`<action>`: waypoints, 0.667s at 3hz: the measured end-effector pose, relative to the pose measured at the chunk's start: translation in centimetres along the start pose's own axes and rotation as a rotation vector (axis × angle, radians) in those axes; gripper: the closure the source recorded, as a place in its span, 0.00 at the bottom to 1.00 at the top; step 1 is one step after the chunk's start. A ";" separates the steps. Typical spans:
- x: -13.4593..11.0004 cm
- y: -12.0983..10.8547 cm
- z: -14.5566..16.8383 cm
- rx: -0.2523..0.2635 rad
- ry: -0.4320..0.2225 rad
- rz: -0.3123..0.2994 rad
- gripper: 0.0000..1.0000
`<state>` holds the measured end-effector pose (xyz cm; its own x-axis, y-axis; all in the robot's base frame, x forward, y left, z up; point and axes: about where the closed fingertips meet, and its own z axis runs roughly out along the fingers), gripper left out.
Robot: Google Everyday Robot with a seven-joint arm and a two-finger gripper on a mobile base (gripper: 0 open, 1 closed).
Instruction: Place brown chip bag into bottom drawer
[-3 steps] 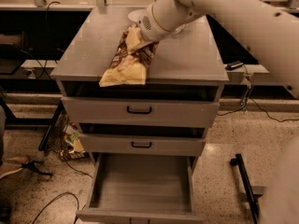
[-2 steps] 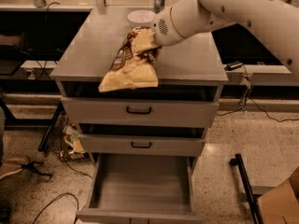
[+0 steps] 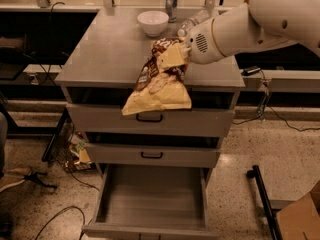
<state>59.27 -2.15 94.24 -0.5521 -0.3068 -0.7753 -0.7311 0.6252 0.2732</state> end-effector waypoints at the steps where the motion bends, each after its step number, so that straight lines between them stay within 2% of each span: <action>1: 2.8 1.7 -0.8 -0.067 0.025 0.000 1.00; 2: 9.2 5.0 -1.3 -0.141 0.131 0.018 1.00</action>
Offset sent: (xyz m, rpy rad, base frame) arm -0.1705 -0.0150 -0.1071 -0.0533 0.2905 0.2237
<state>50.05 -2.76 89.19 -0.6066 -0.3932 -0.6910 -0.7644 0.5274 0.3709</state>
